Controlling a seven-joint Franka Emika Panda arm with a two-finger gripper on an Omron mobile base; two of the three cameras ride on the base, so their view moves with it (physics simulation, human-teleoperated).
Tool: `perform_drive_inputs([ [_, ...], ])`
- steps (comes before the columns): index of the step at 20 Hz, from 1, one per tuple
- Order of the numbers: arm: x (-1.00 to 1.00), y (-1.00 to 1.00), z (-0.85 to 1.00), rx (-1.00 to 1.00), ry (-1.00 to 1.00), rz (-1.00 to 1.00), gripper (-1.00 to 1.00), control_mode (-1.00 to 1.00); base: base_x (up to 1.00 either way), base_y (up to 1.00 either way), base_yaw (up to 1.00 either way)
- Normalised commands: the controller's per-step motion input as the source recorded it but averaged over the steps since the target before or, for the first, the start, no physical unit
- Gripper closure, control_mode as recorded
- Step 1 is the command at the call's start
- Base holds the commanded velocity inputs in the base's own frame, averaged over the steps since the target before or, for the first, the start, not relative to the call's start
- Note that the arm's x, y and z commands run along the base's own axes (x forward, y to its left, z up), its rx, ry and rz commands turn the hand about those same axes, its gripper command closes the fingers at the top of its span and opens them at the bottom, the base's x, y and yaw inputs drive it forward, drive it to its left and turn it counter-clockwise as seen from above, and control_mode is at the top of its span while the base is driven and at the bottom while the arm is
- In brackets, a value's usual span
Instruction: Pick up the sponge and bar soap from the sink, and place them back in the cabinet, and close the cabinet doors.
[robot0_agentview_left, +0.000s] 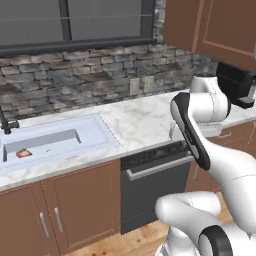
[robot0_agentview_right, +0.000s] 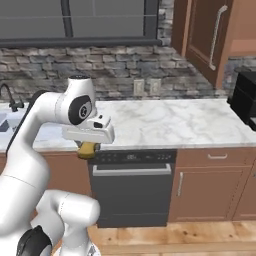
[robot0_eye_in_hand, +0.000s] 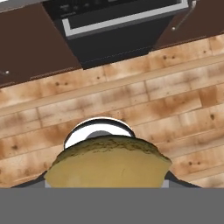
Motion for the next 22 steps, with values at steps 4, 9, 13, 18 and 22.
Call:
perform_drive_inputs([
  [4,0.00,0.00,0.00,0.00,0.00,0.00,1.00,1.00,-0.25,-0.84,0.15],
  [9,0.00,0.00,0.00,0.00,0.00,0.00,1.00,1.00,-0.22,-0.83,0.18],
  [13,0.00,0.00,0.00,0.00,0.00,0.00,1.00,1.00,-0.13,-0.81,0.21],
  [18,0.00,0.00,0.00,0.00,0.00,0.00,1.00,1.00,-0.18,-0.80,0.18],
  [22,0.00,0.00,0.00,0.00,0.00,0.00,1.00,1.00,-0.17,-0.80,0.16],
])
